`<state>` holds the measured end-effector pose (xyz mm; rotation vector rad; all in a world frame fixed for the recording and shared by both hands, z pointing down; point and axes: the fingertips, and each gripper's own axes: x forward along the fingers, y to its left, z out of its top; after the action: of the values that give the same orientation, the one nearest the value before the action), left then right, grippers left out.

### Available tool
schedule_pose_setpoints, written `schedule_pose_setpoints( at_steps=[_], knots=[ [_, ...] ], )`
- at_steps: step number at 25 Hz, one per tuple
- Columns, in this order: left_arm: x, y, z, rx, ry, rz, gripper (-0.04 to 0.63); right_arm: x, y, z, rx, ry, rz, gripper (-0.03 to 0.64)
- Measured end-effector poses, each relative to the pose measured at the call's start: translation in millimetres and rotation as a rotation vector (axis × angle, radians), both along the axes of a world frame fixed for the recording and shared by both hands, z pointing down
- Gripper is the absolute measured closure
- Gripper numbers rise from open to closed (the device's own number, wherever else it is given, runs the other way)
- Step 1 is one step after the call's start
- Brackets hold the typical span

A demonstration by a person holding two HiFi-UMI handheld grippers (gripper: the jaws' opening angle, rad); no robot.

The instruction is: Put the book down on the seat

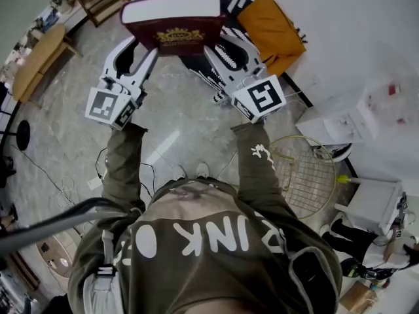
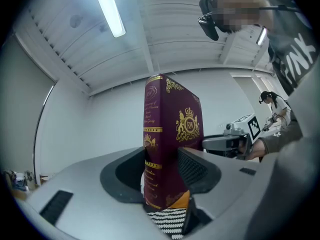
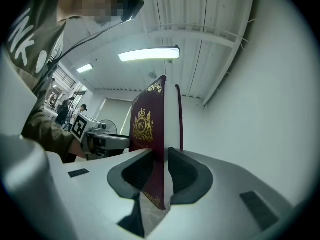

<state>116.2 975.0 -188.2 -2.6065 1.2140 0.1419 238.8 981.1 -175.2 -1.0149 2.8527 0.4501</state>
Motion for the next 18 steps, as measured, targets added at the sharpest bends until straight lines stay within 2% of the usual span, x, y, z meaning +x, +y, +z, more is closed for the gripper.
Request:
schedule_pose_setpoints(
  at_steps=[8,13,18],
  knots=[
    [22,-15,17,-0.032,-0.013,-0.021,0.405,22,-16,16,-0.023,-0.008,-0.024,0.517],
    [13,-37,25,-0.043,-0.013,-0.019,0.405,13,-39,23,-0.035,-0.016,-0.025,0.517],
    [-6,-86,36,-0.054,0.013,-0.011,0.405,-5,-87,29,-0.038,-0.001,-0.016,0.517]
  ],
)
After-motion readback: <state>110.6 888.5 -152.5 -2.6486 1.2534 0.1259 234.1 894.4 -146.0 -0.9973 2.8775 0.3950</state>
